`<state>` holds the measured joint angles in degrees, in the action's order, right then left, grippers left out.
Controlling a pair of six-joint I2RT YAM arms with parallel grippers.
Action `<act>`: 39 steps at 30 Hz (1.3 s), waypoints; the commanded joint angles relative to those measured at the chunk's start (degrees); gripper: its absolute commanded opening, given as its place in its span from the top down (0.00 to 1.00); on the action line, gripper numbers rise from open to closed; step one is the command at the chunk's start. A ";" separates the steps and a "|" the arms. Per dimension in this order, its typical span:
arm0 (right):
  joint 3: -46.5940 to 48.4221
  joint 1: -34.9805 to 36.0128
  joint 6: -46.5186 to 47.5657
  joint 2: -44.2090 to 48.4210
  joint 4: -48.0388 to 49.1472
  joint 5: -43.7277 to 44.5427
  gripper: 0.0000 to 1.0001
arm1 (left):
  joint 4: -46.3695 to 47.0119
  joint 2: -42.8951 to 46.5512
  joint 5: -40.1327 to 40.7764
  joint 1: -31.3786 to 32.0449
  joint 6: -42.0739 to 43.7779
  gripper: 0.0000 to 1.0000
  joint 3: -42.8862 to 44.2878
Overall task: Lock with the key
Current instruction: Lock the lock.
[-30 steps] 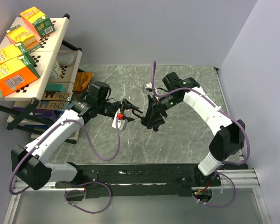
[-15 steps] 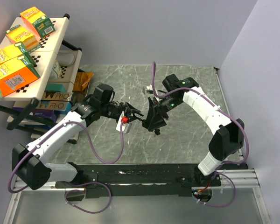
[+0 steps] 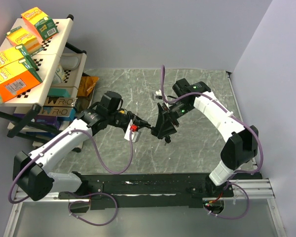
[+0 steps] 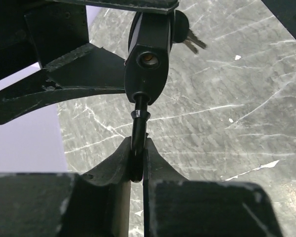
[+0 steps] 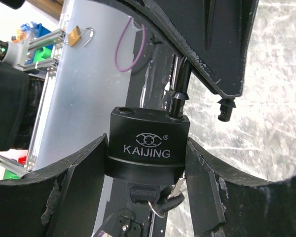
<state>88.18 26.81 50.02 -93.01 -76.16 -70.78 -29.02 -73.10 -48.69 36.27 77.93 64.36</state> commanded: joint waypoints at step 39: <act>-16.37 -16.17 -14.42 27.97 36.43 5.75 0.14 | 9.33 -3.72 -9.14 -5.77 -45.15 0.99 14.22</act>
<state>71.33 10.72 32.32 -64.36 -39.46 -62.63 -23.18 -79.33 -52.23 30.50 33.56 76.01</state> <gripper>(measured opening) 0.896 0.136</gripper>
